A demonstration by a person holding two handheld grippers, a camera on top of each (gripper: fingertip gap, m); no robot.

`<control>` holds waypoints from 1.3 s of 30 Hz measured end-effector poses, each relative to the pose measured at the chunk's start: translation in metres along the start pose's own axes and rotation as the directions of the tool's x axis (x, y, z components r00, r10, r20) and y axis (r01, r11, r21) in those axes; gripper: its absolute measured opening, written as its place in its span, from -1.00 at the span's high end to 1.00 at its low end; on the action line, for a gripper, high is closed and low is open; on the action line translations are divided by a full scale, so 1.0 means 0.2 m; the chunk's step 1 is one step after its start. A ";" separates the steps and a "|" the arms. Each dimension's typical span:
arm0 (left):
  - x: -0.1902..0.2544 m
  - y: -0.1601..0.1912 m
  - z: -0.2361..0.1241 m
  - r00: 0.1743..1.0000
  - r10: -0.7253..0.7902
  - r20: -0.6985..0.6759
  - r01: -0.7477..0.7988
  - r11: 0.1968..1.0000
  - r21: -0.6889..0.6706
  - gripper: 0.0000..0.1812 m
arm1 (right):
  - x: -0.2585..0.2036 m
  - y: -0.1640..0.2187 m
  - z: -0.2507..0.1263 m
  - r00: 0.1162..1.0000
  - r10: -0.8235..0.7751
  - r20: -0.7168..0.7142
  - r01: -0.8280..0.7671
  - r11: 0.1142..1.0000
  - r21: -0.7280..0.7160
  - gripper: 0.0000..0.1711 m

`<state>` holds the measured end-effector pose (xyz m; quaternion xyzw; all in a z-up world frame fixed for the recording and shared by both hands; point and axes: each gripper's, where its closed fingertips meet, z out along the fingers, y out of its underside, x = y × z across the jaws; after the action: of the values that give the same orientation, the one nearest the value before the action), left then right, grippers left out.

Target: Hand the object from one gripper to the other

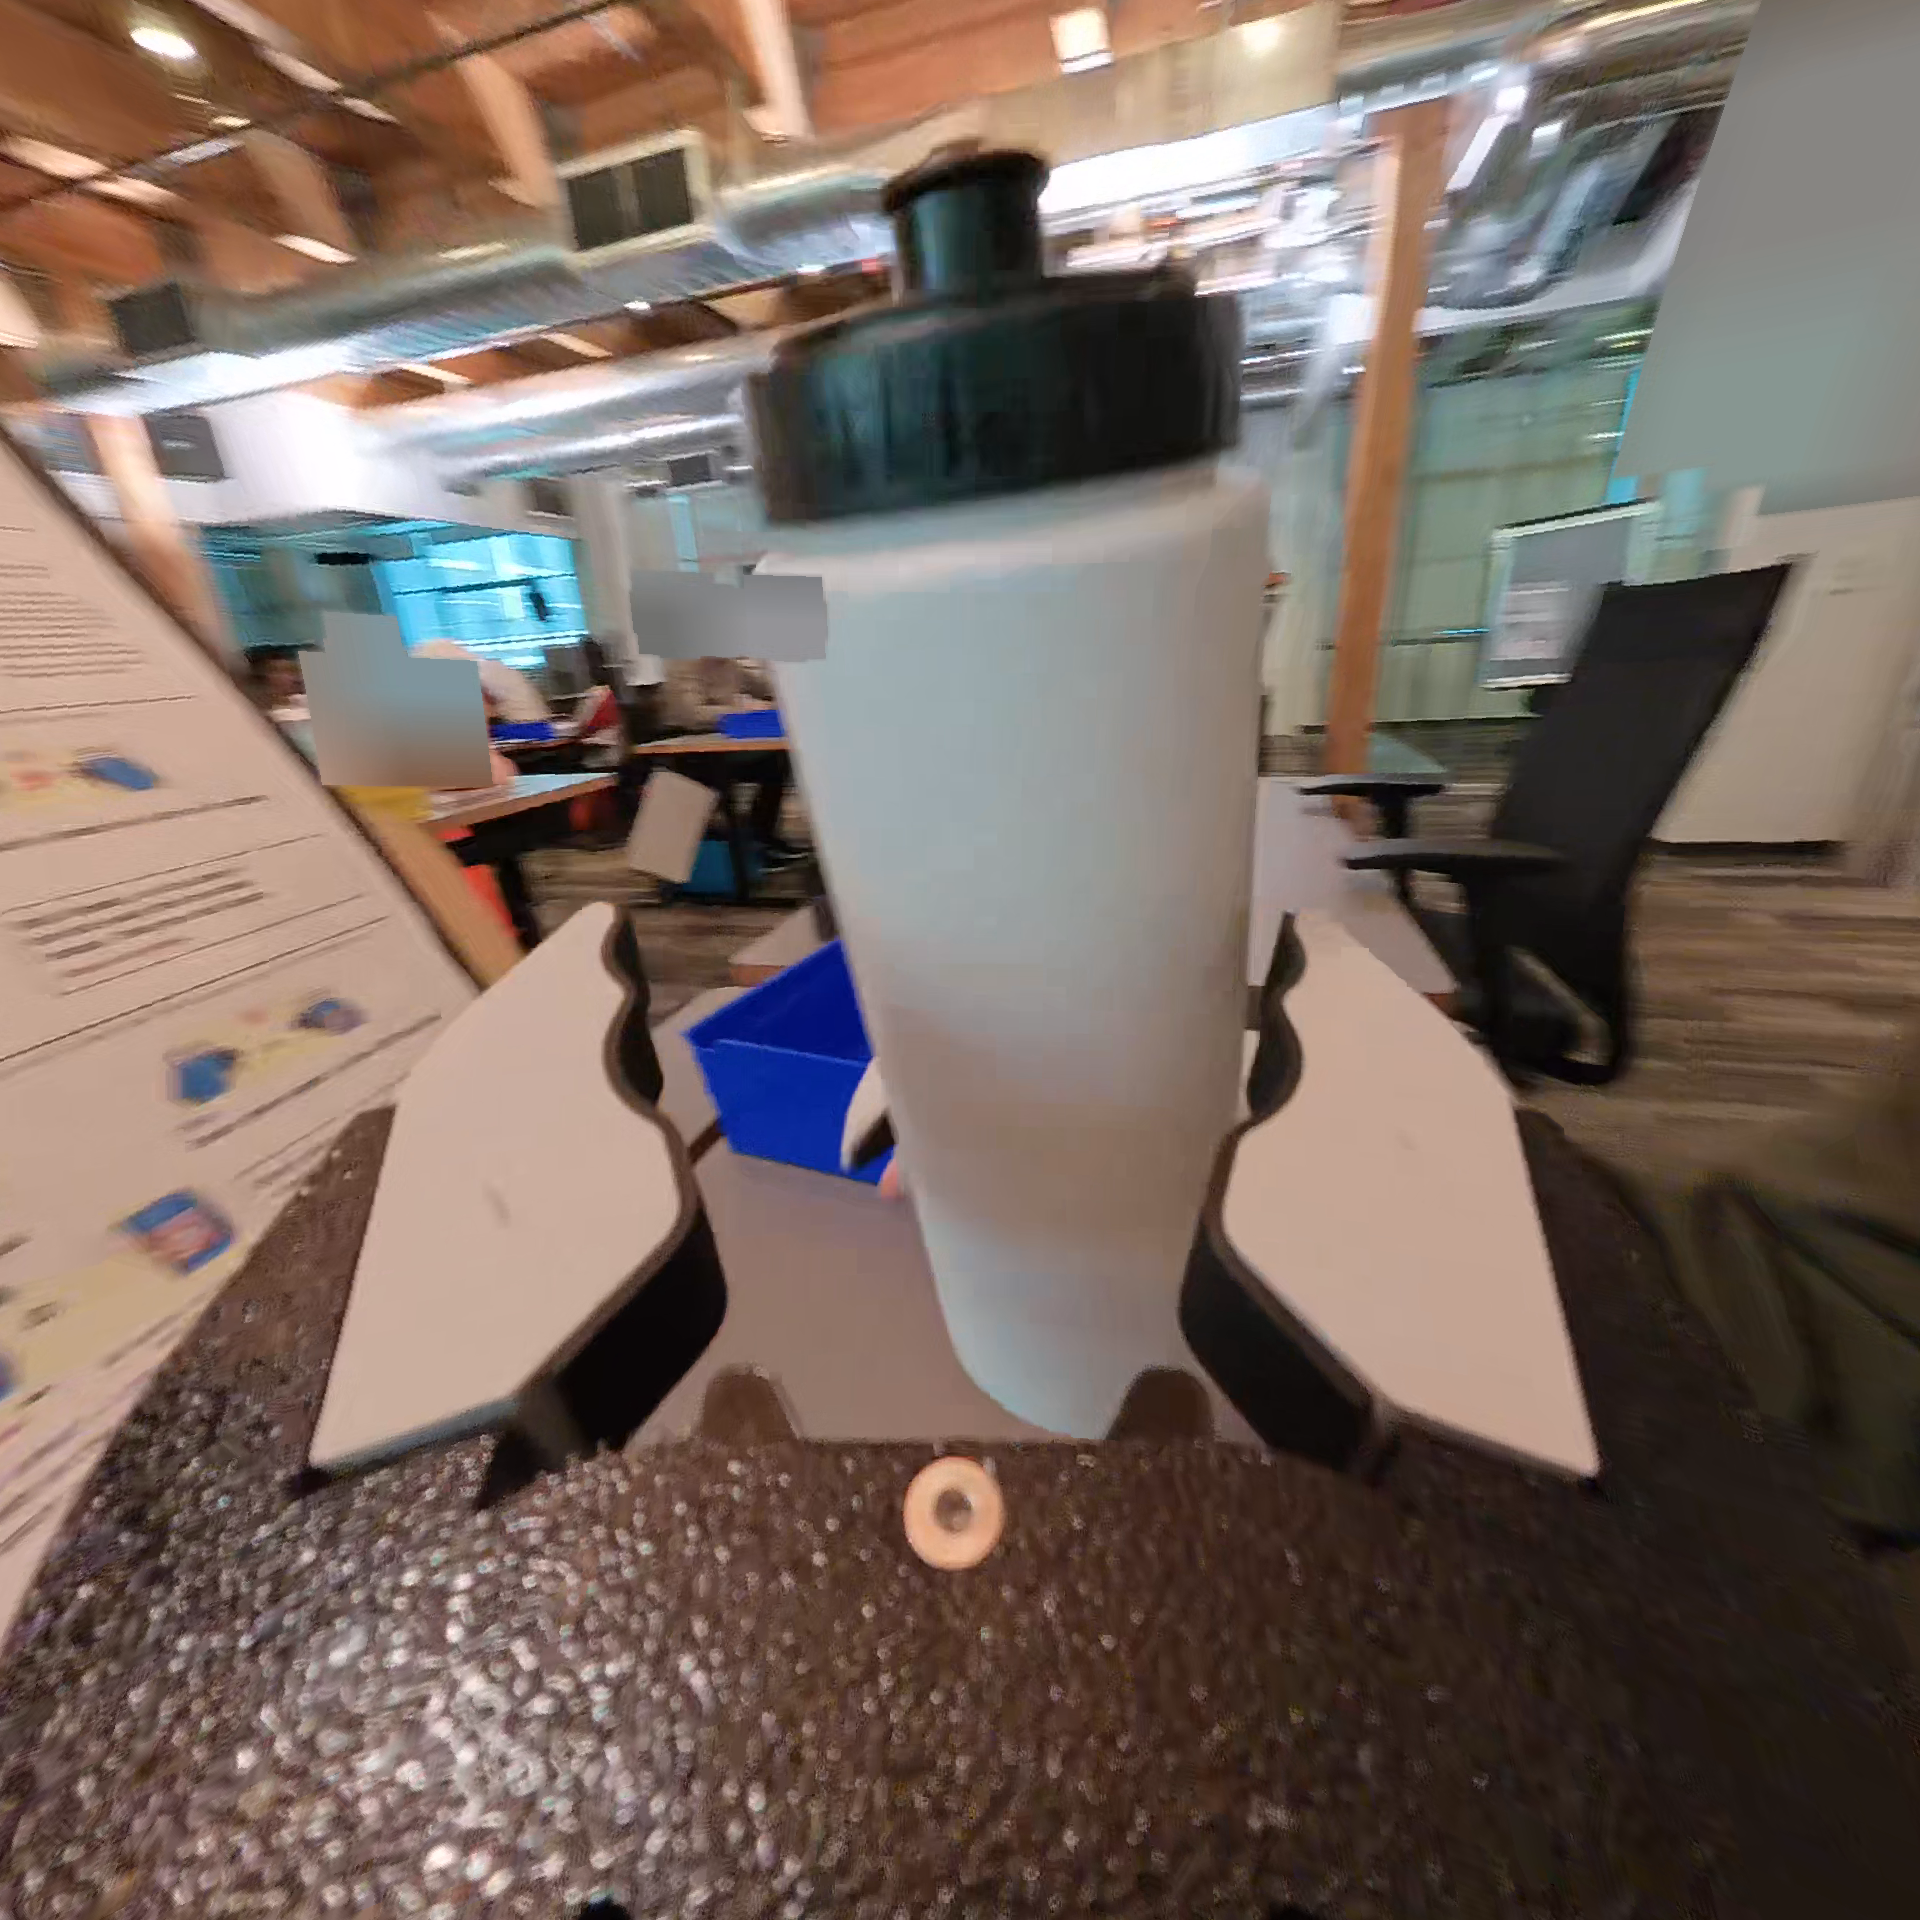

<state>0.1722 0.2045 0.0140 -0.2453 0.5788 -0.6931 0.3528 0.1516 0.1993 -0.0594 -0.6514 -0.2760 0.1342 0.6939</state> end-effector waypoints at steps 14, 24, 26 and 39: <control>-0.17 0.03 0.00 0.954 0.058 0.295 -0.036 0.996 -0.079 0.01 | 0.19 0.08 0.05 0.963 -0.044 -0.265 0.022 0.996 -0.082 -0.09; -0.20 -0.02 0.01 0.854 0.006 0.521 -0.027 0.999 0.032 0.01 | 0.37 0.09 0.07 0.741 -0.382 -0.552 0.225 0.916 -0.331 -0.07; -0.17 -0.02 0.03 0.877 0.013 0.481 -0.028 0.999 0.026 0.03 | 0.36 0.10 0.06 0.784 -0.337 -0.522 0.197 0.932 -0.306 -0.06; 0.05 0.10 0.07 0.995 -0.071 -0.063 0.067 0.996 -0.066 -0.07 | -0.02 0.10 0.12 0.984 0.158 0.081 -0.154 0.986 -0.057 -0.07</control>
<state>0.1807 0.1871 -0.0028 -0.2535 0.6032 -0.6936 0.3014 0.1382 0.2191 -0.0802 -0.6820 -0.2570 0.2089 0.6521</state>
